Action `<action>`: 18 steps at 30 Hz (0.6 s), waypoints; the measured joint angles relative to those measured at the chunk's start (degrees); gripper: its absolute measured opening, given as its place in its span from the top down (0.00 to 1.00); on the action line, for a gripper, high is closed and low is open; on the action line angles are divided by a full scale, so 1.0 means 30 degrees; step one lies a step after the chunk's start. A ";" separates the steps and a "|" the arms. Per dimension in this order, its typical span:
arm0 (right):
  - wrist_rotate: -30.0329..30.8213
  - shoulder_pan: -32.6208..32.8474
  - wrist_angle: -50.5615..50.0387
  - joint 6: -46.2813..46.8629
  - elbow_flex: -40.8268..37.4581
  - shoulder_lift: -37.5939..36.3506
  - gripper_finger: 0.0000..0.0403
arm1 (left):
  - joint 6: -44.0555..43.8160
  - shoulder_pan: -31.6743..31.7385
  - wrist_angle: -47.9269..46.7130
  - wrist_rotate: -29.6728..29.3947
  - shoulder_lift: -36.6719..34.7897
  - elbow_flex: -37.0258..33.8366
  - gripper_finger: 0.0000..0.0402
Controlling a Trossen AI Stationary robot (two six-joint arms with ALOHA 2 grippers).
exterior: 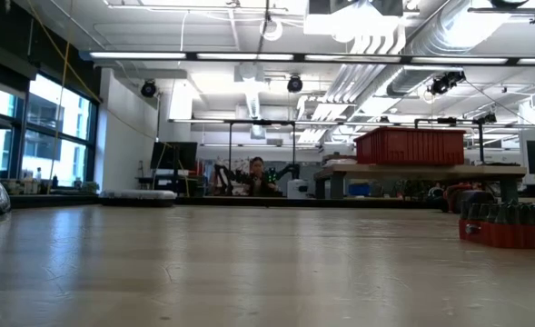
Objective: Coil cords
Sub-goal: Coil the blue wire onto the spool
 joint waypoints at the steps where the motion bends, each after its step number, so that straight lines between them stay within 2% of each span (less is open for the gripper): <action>1: -0.0044 0.0007 0.0100 -0.0088 0.0015 -0.0029 0.71 | 0.0318 0.0011 -0.0325 -0.0554 -0.0015 -0.0007 1.00; 5: -0.0002 0.0316 -0.1264 -0.2602 0.1168 -0.0114 0.61 | 0.2081 0.0037 -0.0524 -0.1392 -0.0004 -0.0019 1.00; 7: 0.0990 0.0558 -0.3356 -0.4788 0.2139 -0.0092 0.59 | 0.3125 0.0026 -0.0311 -0.1745 0.0174 -0.0007 1.00; 12: 0.4747 0.1189 -0.9205 -1.0100 0.4516 -0.0044 0.61 | 0.4729 -0.0023 -0.0279 -0.3187 0.0697 -0.0036 1.00; 15: 0.6490 0.1497 -1.0401 -1.1463 0.5343 -0.0051 0.63 | 0.4897 -0.0031 0.0131 -0.3211 0.0841 -0.0007 1.00; 18: 0.6951 0.1676 -1.0443 -1.1839 0.5501 -0.0051 0.65 | 0.4853 -0.0094 0.0605 -0.3167 0.1187 -0.0007 1.00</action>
